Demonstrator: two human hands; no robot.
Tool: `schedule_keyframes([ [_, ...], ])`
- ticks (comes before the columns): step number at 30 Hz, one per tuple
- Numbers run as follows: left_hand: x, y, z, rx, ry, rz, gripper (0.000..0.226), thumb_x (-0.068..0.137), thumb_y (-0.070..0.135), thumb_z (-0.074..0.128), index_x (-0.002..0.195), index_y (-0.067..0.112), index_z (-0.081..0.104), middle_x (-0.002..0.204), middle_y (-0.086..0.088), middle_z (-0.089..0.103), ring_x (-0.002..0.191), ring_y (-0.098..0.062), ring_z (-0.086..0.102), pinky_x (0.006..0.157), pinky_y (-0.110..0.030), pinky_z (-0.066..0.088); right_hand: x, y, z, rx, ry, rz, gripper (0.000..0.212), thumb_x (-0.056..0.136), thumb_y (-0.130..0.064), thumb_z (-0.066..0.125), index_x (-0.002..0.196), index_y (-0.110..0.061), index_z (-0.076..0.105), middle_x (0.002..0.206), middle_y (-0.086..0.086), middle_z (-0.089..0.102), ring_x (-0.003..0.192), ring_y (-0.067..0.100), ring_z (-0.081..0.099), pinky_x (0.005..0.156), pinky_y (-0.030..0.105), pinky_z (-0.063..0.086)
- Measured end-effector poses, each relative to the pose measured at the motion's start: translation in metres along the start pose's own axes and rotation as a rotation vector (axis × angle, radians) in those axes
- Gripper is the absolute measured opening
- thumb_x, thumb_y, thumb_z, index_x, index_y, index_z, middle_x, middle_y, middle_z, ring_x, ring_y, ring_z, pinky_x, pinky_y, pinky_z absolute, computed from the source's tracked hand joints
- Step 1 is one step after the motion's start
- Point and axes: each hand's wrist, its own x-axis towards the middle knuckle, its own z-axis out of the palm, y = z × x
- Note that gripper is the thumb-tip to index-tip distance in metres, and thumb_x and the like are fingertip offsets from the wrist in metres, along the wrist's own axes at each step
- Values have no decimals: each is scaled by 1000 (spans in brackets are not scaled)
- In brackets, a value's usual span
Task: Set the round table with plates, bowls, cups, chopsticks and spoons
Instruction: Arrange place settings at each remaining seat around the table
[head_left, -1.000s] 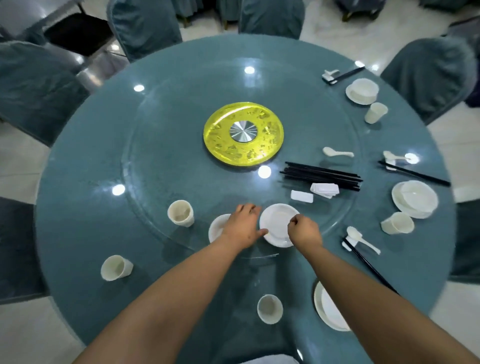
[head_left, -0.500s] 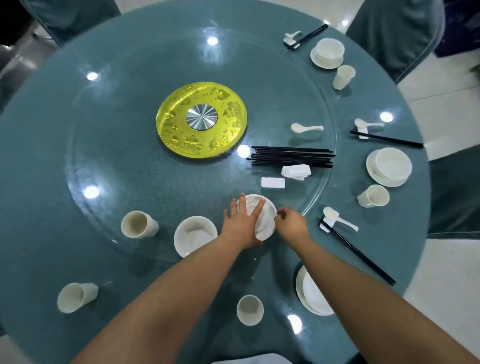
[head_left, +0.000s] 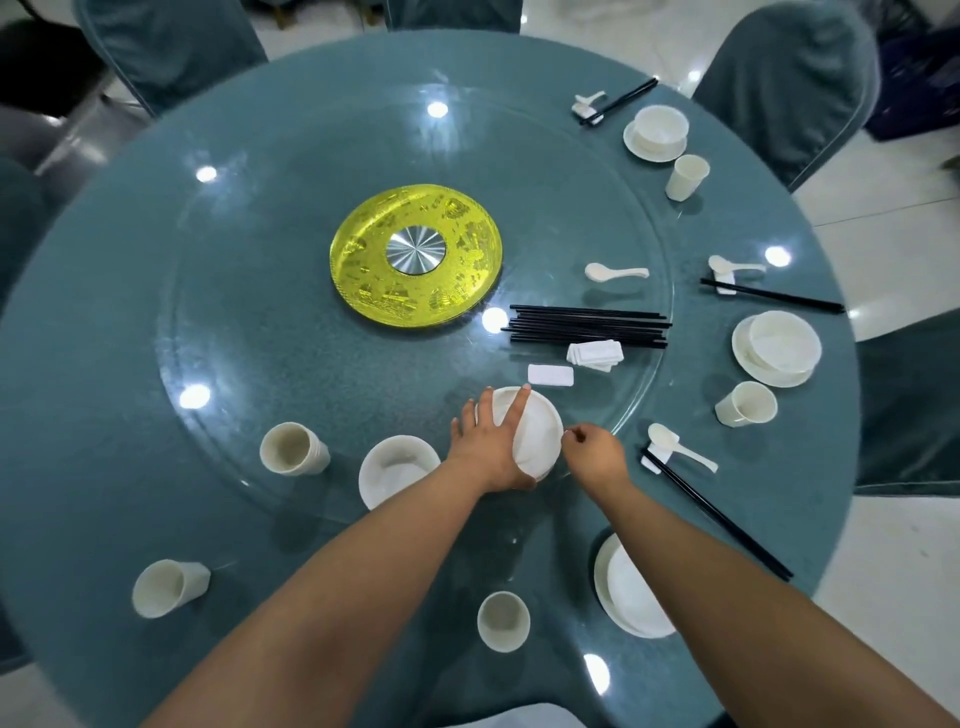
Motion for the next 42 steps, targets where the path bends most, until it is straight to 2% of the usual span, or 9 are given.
schedule_keyframes([
  [4,-19,5,-14,-36,78,9,137,50,64,78,139,56,-25,152,-3,-7,137,-42,11,112,-55,26,-15,-15,-8,140,25,-29,24,90,-23,49,77,-15,68,72,2,69,71,21,61,60,27,46],
  [7,-43,2,-26,-136,142,-13,131,56,64,78,146,48,-17,152,-2,1,136,-35,13,110,-50,31,-35,-28,-12,163,47,-85,23,90,-21,51,74,-19,68,69,2,69,74,23,64,68,31,50],
  [10,-68,-10,-40,-405,322,-118,92,86,48,65,154,20,11,153,-11,24,137,-32,28,110,-41,31,-53,-43,-7,175,43,-125,22,91,-19,52,76,-16,69,74,7,70,76,26,64,74,34,51],
  [13,-100,-34,-48,-595,526,-267,36,98,20,47,130,6,54,130,-16,57,121,-32,52,94,-33,40,-75,-55,7,155,7,-180,23,91,-18,52,74,-17,68,77,6,71,80,26,63,76,34,50],
  [16,-137,-64,-44,-727,575,-382,27,93,8,46,104,9,71,104,-11,71,101,-29,64,83,-32,49,-96,-63,29,100,-37,-244,23,91,-19,54,76,-14,70,78,6,71,81,28,63,78,35,50],
  [19,-182,-107,-29,-799,600,-529,25,90,13,52,99,17,75,100,-2,74,94,-20,66,76,-25,48,-124,-77,65,57,-142,-284,23,91,-23,54,88,-10,73,83,7,71,83,29,64,79,37,53],
  [26,-278,-191,39,-973,645,-855,22,89,13,55,100,17,74,105,-3,73,92,-19,64,75,-23,44,-191,-84,147,-79,-348,-390,31,93,-25,52,80,-1,68,78,17,69,71,24,58,71,36,51],
  [36,-311,-233,131,-1314,710,-1082,13,91,4,55,94,6,67,102,-19,70,96,-37,66,86,-48,56,-213,-43,189,-226,-409,-377,28,93,-23,50,75,-11,66,68,6,68,61,20,60,56,27,47],
  [42,-310,-236,153,-1241,655,-1158,25,92,9,56,113,6,69,115,-14,69,107,-32,64,92,-36,51,-206,-25,183,-271,-373,-349,27,93,-25,50,73,-17,66,72,3,71,64,20,65,54,24,47],
])
